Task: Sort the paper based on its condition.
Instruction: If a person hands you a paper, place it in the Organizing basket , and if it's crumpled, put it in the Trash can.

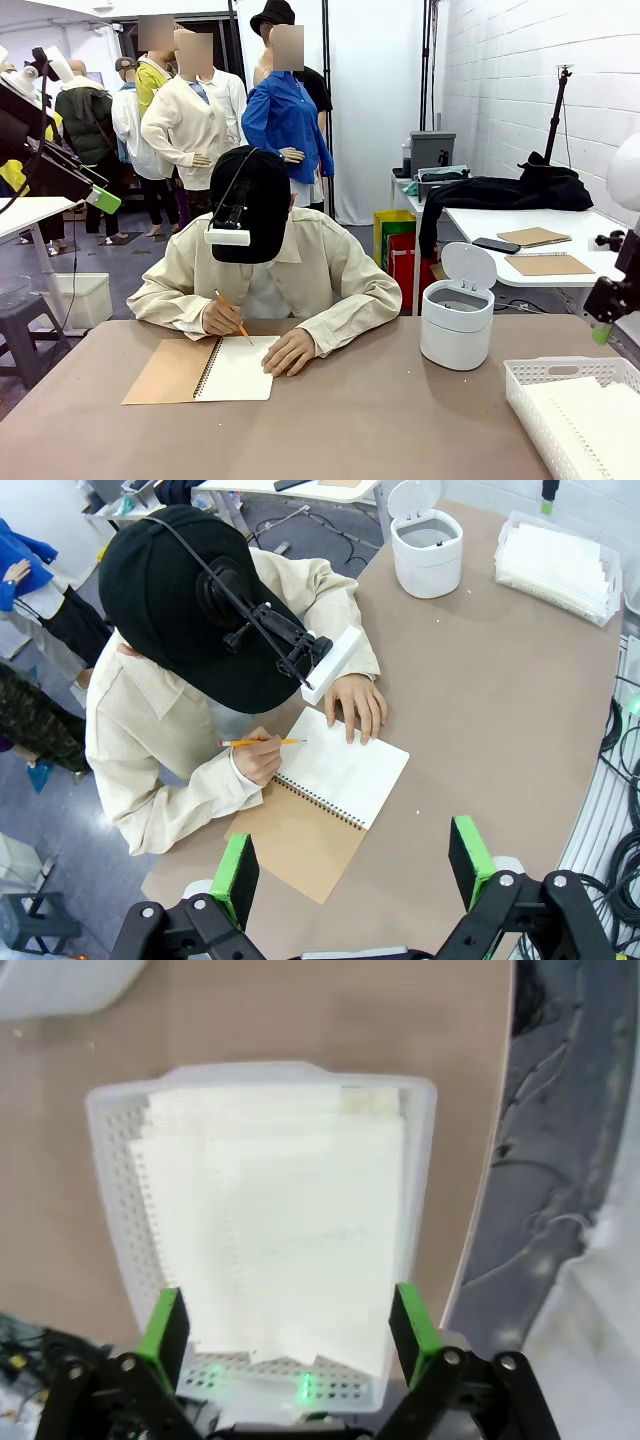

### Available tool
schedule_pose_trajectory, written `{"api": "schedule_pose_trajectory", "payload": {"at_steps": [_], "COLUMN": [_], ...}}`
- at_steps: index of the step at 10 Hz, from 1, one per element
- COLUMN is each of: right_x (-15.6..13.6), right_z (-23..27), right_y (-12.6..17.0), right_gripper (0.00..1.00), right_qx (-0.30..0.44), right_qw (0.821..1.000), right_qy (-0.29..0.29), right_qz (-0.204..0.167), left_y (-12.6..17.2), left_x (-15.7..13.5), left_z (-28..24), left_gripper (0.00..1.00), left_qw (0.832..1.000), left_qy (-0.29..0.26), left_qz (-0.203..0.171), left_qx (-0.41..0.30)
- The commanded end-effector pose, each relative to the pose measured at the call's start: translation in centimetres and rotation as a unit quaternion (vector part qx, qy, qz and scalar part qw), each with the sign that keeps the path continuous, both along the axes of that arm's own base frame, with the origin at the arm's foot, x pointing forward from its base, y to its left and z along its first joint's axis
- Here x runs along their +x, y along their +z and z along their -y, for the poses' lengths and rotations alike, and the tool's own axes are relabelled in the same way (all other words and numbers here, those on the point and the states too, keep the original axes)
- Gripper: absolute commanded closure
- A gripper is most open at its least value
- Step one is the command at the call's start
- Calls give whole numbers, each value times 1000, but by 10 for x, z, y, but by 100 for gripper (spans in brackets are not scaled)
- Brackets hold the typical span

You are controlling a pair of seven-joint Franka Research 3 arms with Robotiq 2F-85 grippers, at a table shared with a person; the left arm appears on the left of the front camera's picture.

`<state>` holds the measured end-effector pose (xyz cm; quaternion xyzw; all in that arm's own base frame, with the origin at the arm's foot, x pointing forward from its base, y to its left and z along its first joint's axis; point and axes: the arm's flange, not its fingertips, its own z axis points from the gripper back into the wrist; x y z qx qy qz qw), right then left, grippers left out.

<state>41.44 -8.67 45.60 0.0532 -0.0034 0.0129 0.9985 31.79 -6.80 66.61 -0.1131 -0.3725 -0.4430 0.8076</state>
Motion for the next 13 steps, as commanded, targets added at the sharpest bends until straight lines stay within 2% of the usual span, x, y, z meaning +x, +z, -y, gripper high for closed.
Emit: {"api": "schedule_pose_trajectory", "payload": {"at_steps": [1, 3, 7, 8, 9, 12, 13], "right_x": [26, 38, 28, 27, 35, 32, 28], "right_z": [4, -8, -25, -27, -28, -29, -44], "right_y": [8, 31, 65, 69, 64, 70, 83], "right_gripper": [0, 0, 0, 0, 0, 0, 0], "right_qx": [-26, 18, 70, 72, 49, 55, 121], "right_qw": [999, 998, 989, 989, 993, 991, 981], "right_qy": [34, 43, 88, 80, 63, 67, 116], "right_qz": [29, 50, 99, 106, 92, 98, 102], "left_y": [0, 0, 0, 0, 0, 0, 0], "left_x": [0, 0, 0, 0, 0, 0, 0], "left_z": [-1, -1, -1, -1, -1, -1, -1], "left_gripper": [0, 0, 0, 0, 0, 0, 0], "left_qw": [1000, 1000, 1000, 1000, 1000, 1000, 1000], "left_qy": [-1, -1, -1, -1, -1, -1, -1], "left_qz": [0, 0, 0, 0, 0, 0, 0], "left_qx": [-2, -2, -2, -2, -2, -2, -2]}}
